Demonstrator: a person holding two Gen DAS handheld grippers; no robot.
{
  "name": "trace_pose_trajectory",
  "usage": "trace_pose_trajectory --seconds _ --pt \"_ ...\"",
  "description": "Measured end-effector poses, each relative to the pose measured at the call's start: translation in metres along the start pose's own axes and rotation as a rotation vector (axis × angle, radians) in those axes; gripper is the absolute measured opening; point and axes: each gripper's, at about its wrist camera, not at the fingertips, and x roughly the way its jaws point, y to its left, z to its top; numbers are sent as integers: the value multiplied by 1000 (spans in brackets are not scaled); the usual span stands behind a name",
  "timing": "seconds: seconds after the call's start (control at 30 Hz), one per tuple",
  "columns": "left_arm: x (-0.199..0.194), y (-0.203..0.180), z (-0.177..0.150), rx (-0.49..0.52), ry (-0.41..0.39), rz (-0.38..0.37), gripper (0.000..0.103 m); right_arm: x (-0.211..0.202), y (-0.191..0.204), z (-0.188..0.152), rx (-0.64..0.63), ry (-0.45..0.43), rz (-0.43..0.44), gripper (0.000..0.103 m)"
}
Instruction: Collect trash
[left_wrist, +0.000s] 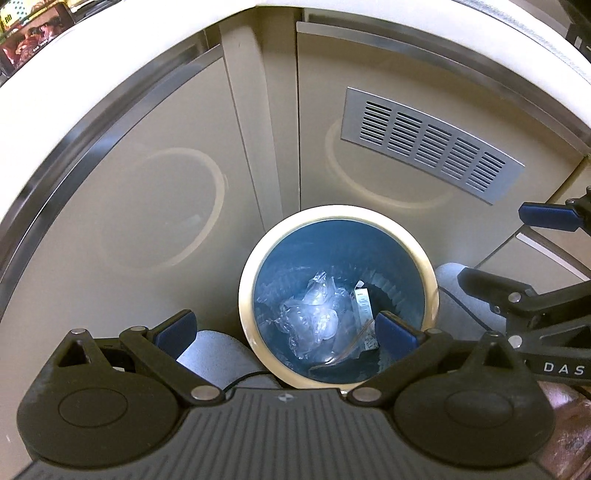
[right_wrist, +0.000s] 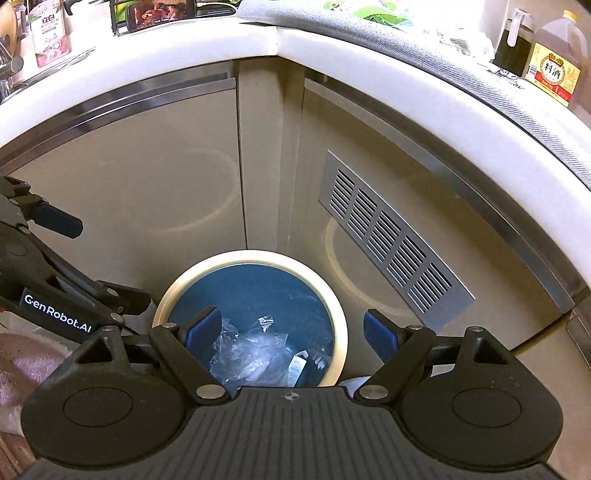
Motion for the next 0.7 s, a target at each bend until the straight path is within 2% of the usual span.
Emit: trace_pose_trajectory --seconds 0.7 --pt "-5 1 0 -2 -11 1 103 -1 -1 0 1 0 -1 86"
